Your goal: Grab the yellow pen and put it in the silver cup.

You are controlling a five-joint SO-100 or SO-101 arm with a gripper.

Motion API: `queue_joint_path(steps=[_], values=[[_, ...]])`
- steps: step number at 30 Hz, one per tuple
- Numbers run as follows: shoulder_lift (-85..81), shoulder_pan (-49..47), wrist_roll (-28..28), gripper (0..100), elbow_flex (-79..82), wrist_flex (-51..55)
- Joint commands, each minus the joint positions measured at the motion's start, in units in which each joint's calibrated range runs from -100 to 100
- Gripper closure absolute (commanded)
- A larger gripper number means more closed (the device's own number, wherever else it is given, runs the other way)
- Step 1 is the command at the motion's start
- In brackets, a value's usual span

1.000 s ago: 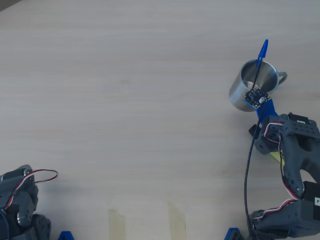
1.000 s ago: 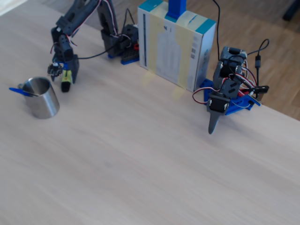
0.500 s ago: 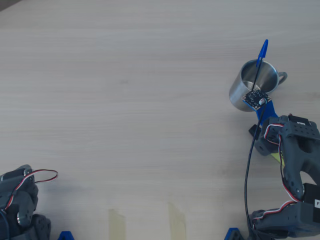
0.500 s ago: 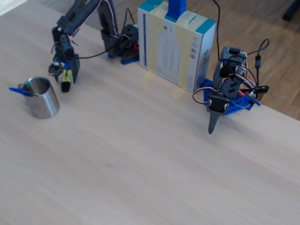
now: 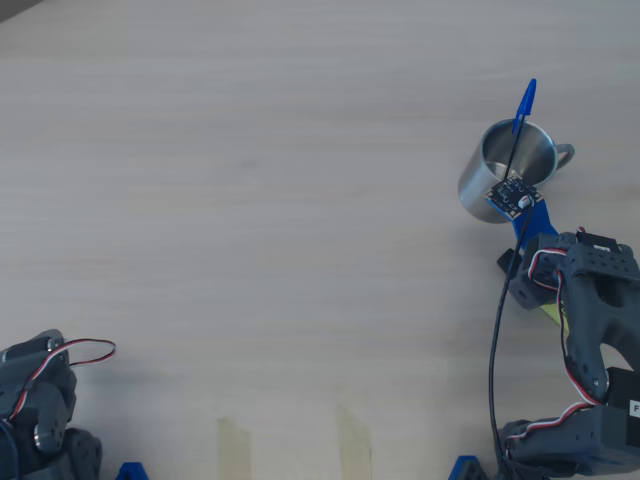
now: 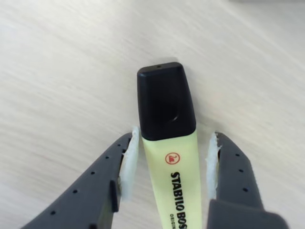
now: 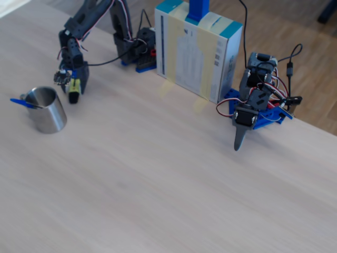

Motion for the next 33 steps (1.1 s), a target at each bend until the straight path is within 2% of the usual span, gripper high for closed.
queue_joint_path(steps=[1, 15, 20, 33], values=[[0.5, 0.3, -0.3, 77, 0.0, -0.6], [0.9, 0.3, -0.3, 77, -0.1, -0.5], [0.8, 0.3, -0.3, 83, 0.0, -0.5], [0.3, 0.3, -1.2, 83, 0.5, -0.5]])
